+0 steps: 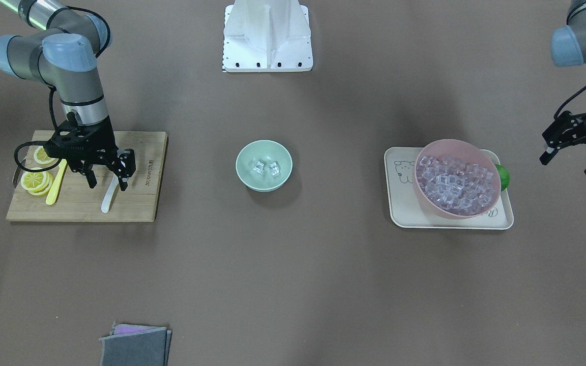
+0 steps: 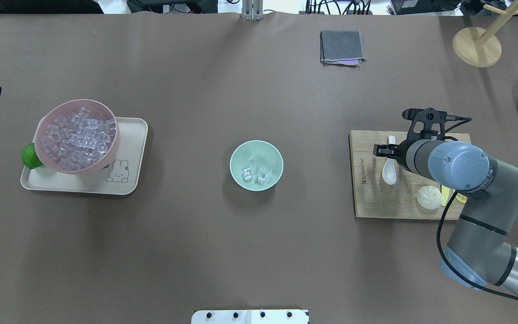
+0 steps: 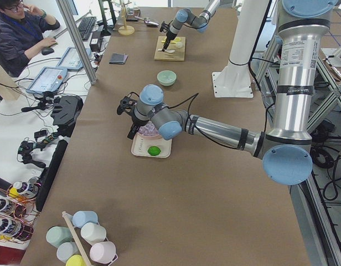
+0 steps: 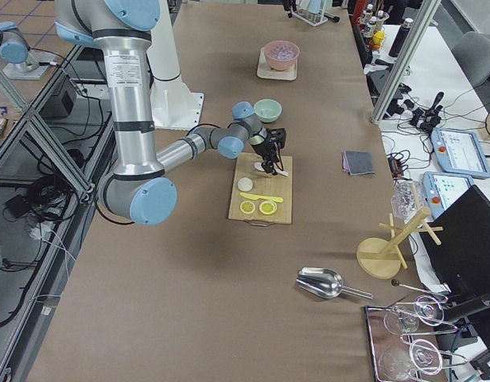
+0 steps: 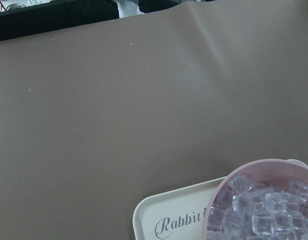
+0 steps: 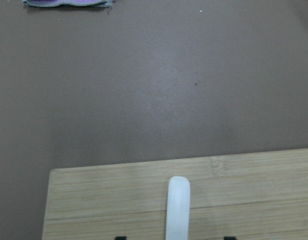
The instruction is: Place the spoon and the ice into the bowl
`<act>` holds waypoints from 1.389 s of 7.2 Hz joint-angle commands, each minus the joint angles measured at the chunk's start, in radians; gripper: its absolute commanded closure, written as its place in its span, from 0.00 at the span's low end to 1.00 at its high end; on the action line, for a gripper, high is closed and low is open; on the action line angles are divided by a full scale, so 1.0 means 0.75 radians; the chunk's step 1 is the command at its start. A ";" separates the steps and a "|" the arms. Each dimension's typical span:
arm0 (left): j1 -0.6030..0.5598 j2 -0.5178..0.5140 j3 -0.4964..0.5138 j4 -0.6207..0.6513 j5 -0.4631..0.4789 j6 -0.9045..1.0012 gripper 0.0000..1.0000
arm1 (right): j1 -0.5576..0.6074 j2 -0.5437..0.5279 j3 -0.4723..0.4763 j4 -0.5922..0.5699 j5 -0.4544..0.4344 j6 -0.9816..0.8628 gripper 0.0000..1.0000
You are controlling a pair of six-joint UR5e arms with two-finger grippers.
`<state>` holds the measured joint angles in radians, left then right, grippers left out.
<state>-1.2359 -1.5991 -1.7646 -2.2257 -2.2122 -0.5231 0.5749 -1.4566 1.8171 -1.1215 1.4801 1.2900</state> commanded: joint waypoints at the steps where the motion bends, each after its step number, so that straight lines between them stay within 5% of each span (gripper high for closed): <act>1: -0.001 0.001 0.001 0.000 0.000 -0.006 0.02 | -0.024 -0.009 -0.005 0.000 -0.030 0.035 0.39; 4: 0.001 -0.001 0.003 0.000 0.000 -0.006 0.02 | -0.038 0.001 -0.032 0.000 -0.053 0.053 0.51; 5: 0.001 -0.001 0.003 0.000 0.000 -0.006 0.02 | -0.044 0.005 -0.032 0.000 -0.053 0.088 0.63; 6: 0.001 -0.001 0.003 0.000 0.000 -0.006 0.02 | -0.045 0.005 -0.030 0.000 -0.051 0.088 0.90; 7: 0.003 -0.007 0.011 0.000 0.000 -0.006 0.02 | -0.045 0.013 -0.022 0.000 -0.053 0.084 1.00; 10: 0.003 -0.017 0.023 -0.002 0.000 -0.010 0.02 | -0.045 0.134 -0.005 -0.018 -0.051 0.094 1.00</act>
<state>-1.2334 -1.6097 -1.7516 -2.2268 -2.2120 -0.5294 0.5420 -1.4031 1.8129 -1.1270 1.4418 1.3566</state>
